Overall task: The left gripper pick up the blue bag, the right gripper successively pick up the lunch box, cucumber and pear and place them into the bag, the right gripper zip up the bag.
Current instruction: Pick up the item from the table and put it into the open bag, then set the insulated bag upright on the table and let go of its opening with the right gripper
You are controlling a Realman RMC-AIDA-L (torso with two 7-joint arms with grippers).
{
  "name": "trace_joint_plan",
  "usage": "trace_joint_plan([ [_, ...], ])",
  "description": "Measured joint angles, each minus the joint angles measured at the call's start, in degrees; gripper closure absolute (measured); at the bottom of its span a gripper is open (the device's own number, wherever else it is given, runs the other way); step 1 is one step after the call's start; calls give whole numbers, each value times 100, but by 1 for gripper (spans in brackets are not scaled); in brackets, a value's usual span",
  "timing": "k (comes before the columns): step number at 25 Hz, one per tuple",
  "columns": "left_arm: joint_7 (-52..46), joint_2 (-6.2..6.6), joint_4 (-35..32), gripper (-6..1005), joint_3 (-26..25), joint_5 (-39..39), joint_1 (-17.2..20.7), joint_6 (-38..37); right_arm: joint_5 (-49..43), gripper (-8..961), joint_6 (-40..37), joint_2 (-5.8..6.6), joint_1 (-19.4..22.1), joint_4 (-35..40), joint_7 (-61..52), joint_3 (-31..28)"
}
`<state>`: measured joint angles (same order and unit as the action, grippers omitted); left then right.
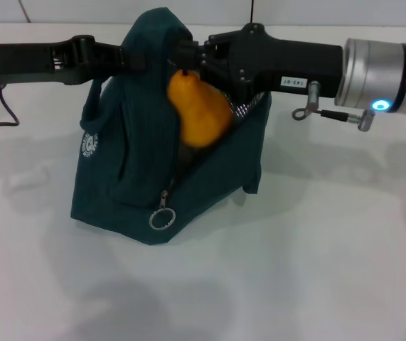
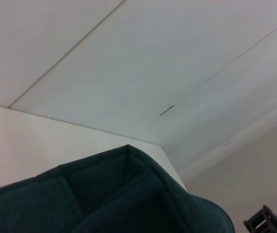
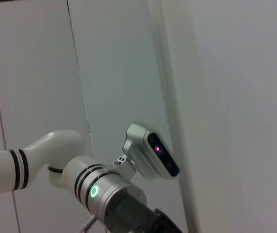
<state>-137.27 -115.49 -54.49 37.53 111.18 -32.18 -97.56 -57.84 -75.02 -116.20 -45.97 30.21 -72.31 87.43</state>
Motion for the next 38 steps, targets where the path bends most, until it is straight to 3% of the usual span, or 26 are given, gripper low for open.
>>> trace_joint_plan([
  [9,9,1,0,960,-8,-1,1,0,231,801,31,7,252,16,-221,67],
  [14,8,1,0,959,-25,-1,1,0,828,686,-22,52,677,26,-696,47],
  [19,11,1,0,960,-33,-1,1,0,1203,571,-50,102,1549,-87,-2100,-101],
  [23,13,-1,0,960,-15,-1,1,0,1215,413,-194,105,1767,-422,-2774,-188],
  [28,29,-47,0,959,-3,-1,4,1,1222,243,-283,54,1736,-1036,-3522,-222],
  [38,100,-106,0,959,12,7,-3,1,1287,234,97,0,1179,-1317,-3901,266],
])
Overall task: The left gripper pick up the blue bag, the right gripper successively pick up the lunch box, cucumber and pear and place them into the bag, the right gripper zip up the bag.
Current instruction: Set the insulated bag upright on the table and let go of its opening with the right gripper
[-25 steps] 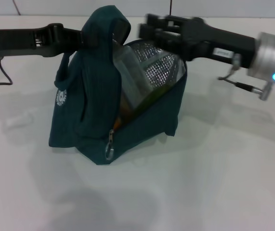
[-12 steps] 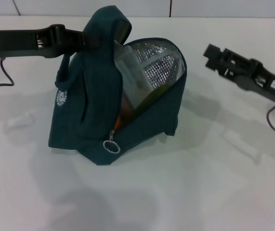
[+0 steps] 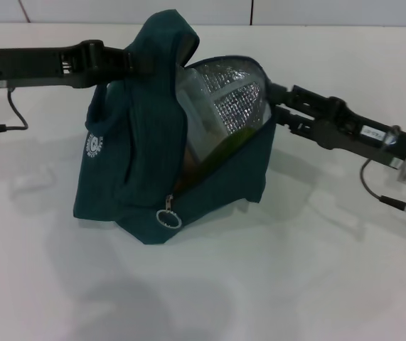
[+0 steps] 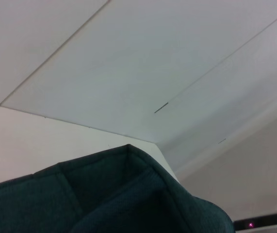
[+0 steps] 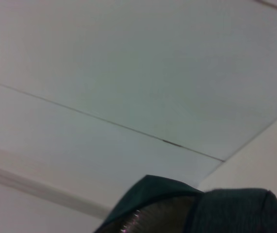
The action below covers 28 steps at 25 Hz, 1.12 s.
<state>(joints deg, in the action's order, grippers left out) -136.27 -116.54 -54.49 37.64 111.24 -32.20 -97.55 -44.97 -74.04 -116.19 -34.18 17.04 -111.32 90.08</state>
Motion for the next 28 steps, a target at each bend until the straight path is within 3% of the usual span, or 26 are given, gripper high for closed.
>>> trace_joint_plan([
  [7,3,4,0,960,75,1,-16,0,-4,237,172,1,-176,22,-15,277],
  [17,3,16,-2,960,76,0,-29,-5,-22,278,75,5,-98,120,275,287],
  [19,3,17,-2,959,83,0,-34,-6,-21,496,67,9,-97,125,291,289],
  [28,1,18,0,960,149,-2,-37,-9,-21,798,-51,10,-97,133,534,257],
])
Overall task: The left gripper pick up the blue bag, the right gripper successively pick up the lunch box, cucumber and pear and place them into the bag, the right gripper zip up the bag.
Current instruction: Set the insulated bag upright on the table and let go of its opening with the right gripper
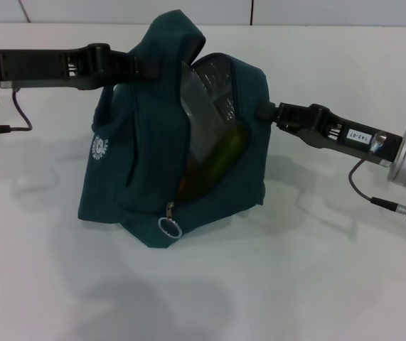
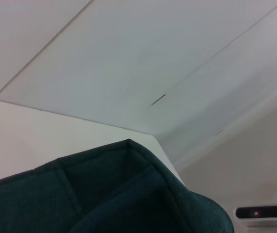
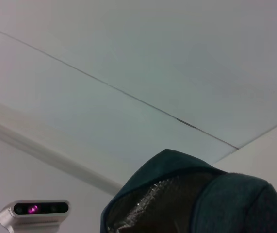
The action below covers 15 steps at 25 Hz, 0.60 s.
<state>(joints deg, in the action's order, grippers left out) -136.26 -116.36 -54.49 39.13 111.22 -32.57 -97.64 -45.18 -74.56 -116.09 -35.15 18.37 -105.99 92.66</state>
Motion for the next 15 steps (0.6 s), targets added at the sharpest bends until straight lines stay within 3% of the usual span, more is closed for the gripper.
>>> trace_joint_plan([
  [2,-1,0,0,960,8,0,-3,0,0,848,-2,0,0,0,16,-4],
  [9,-53,-47,0,960,17,-21,-32,-146,10,873,-452,46,118,14,168,-257],
  [10,-75,-72,0,960,18,-51,-42,-196,-11,876,-936,122,206,20,236,-554],
  [12,-116,-103,0,960,32,-112,-45,-256,-21,883,-1093,159,234,22,244,-637],
  [15,-162,-159,80,959,144,-158,-72,-290,-25,899,-1518,336,423,22,246,-836],
])
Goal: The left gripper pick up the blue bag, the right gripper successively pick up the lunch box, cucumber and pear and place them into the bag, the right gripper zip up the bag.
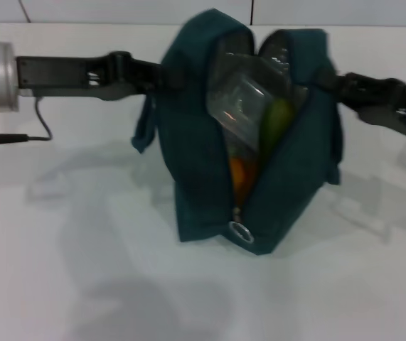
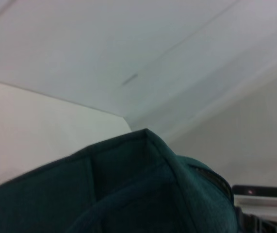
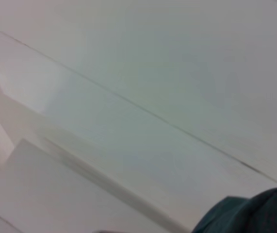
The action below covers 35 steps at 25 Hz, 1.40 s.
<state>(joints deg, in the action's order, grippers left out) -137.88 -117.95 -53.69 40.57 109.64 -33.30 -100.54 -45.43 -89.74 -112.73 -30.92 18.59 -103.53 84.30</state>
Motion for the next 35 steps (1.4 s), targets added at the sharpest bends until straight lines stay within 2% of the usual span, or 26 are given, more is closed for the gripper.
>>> trace_joint_plan([
  [5,113,-123,390,959,216,-38,-130,74,-6,922,-198,196,347,-52,0,-139],
  [9,352,-133,918,959,255,-3,-260,304,-32,921,-145,236,419,-92,6,-134],
  [15,493,-136,1227,960,438,72,-290,678,-82,911,71,248,416,-290,4,-138],
  [28,482,-102,1241,960,443,63,-247,650,-79,865,52,357,466,-291,62,-151],
  [35,488,-106,1224,959,443,74,-269,649,-60,761,-27,312,589,-295,66,-151],
])
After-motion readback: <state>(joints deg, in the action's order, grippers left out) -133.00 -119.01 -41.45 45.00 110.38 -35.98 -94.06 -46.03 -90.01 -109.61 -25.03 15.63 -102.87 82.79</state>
